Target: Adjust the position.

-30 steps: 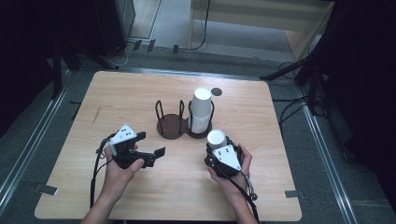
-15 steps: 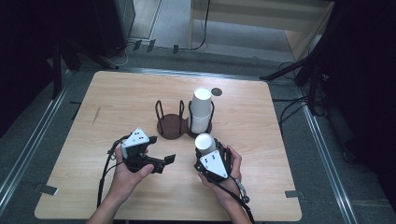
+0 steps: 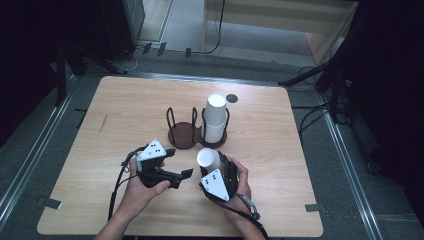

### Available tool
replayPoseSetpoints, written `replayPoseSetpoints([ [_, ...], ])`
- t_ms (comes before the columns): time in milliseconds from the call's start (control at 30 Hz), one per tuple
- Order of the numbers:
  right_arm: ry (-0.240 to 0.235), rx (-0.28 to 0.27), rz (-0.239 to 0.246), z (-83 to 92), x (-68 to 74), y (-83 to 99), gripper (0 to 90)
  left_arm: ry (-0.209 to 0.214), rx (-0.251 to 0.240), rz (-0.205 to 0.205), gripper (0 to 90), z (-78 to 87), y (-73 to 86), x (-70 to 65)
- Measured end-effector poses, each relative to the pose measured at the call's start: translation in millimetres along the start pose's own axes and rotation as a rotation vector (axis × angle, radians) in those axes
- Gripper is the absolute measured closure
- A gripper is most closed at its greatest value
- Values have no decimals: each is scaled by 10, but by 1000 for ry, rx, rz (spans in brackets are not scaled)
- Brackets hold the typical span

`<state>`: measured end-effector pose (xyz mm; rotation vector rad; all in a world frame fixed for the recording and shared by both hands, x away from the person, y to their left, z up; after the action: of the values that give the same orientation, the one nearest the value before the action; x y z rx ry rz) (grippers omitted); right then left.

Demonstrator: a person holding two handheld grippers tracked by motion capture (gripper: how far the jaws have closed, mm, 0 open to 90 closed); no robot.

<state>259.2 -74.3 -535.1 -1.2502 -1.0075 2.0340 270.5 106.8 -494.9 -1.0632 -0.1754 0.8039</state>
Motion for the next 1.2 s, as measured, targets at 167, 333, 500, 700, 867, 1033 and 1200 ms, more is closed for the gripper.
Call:
replayPoseSetpoints([
  [167, 3, -12, 58, 4, 81, -3, 325, 27, 31, -21, 79, -23, 8, -30],
  [333, -4, -22, 97, 17, 143, -25, 325, 25, 42, -42, 138, -54, 13, -69],
  [500, -22, -40, 112, 38, 186, -42, 325, 34, 59, -62, 156, -70, 17, -99],
  [700, -32, -46, 140, 48, 221, -57, 327, 27, 69, -91, 186, -92, 16, -150],
  [867, -55, -57, 154, 70, 264, -81, 327, 25, 69, -106, 230, -88, 17, -158],
  [1033, -66, -59, 167, 76, 292, -82, 327, 25, 76, -126, 279, -88, 15, -185],
  [1200, -85, -65, 169, 88, 316, -89, 325, 25, 79, -141, 320, -82, 6, -209],
])
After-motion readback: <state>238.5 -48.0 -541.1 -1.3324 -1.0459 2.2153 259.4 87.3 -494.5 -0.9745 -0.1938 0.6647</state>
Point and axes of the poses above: each handheld gripper's, and its own axes: z roughly backward along the jaws, y roughly out of its underside, x roughly to its left, the point moved 3 cm from there along -z, roughly forward along the jaws, and after that the axes turned 3 degrees about x, right-handed, at the moved point
